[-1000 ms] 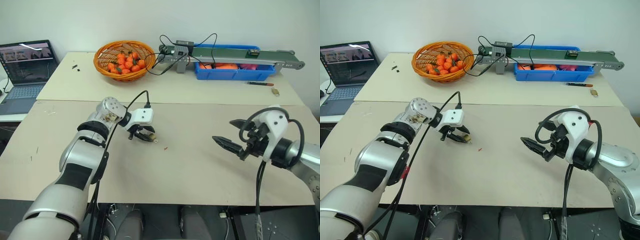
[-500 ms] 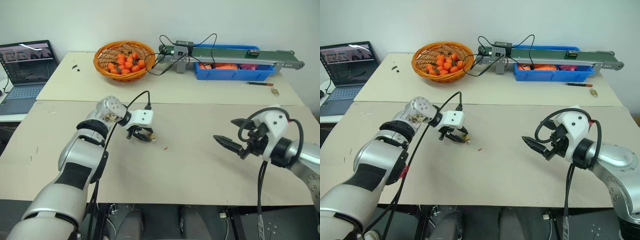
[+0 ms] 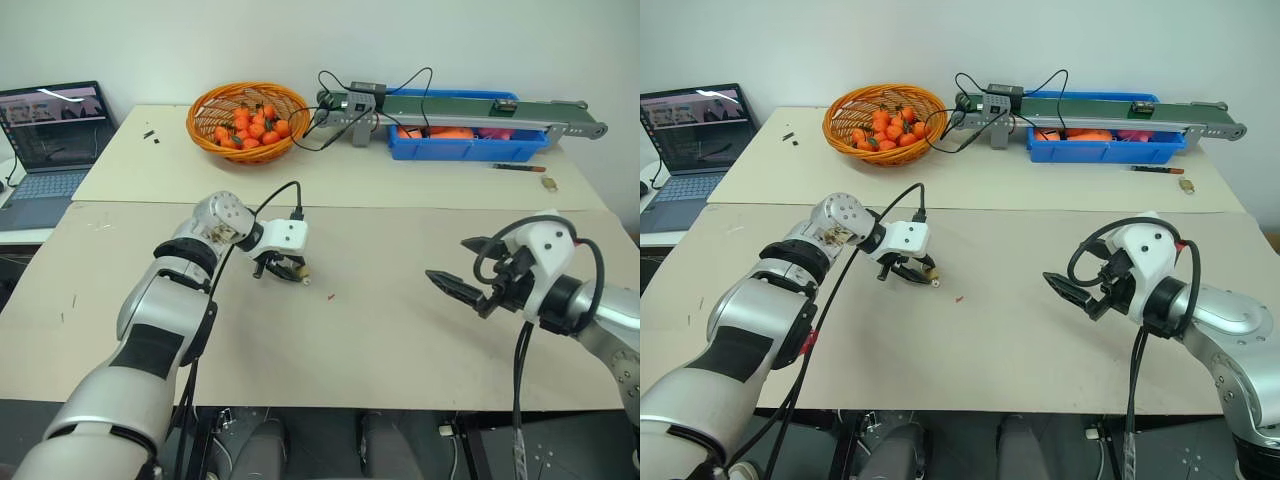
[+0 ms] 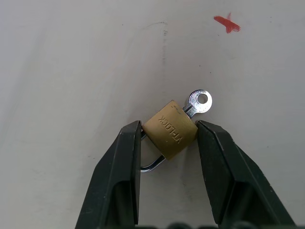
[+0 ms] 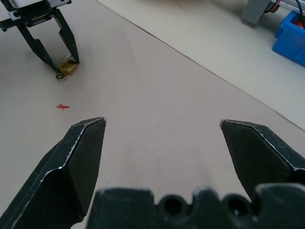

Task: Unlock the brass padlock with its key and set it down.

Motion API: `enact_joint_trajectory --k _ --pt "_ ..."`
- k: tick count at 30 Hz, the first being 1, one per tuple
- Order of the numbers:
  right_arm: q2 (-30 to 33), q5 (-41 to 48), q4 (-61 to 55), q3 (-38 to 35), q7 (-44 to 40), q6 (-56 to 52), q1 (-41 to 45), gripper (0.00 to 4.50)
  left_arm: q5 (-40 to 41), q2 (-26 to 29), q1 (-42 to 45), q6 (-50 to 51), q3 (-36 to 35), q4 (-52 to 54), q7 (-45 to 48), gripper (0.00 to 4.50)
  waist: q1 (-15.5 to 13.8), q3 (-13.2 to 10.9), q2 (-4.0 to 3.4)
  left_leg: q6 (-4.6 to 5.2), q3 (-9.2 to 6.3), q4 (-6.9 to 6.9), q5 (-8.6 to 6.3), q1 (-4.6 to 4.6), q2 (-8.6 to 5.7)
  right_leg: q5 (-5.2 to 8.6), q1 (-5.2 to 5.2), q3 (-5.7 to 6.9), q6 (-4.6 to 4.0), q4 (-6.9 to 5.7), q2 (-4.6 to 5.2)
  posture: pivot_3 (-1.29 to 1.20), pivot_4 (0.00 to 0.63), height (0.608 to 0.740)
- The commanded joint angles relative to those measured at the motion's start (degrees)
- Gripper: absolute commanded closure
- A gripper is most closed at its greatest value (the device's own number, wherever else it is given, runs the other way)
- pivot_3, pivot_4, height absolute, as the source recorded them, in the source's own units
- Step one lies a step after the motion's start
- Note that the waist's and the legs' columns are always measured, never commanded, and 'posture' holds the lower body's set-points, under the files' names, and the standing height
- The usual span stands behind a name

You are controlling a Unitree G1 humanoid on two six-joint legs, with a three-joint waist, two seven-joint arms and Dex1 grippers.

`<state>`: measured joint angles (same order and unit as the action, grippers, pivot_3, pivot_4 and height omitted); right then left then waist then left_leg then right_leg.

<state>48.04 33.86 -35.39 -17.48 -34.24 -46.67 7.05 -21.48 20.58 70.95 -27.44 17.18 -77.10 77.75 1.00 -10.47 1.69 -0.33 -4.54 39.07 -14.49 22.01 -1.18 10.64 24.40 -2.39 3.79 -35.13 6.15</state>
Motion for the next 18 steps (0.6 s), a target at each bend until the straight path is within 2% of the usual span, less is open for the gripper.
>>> enact_joint_trajectory --k 1,18 --pt "-0.1 -0.8 -0.4 -1.2 0.4 1.9 0.6 0.00 -0.6 0.3 1.5 0.4 0.2 -0.1 -0.2 3.23 0.0 0.0 0.00 0.00 0.00 0.00 0.00 0.00 0.00 0.00 0.00 0.00 0.00 0.00 0.00 0.00 0.150 0.717" --pt "-0.5 -2.2 0.3 -0.5 0.9 2.9 1.3 0.00 -1.4 0.8 1.1 0.1 0.6 -0.2 1.1 3.23 0.1 0.0 0.00 0.00 0.00 0.00 0.00 -0.01 0.00 0.00 0.00 0.00 -0.01 -0.01 0.00 0.00 0.150 0.717"
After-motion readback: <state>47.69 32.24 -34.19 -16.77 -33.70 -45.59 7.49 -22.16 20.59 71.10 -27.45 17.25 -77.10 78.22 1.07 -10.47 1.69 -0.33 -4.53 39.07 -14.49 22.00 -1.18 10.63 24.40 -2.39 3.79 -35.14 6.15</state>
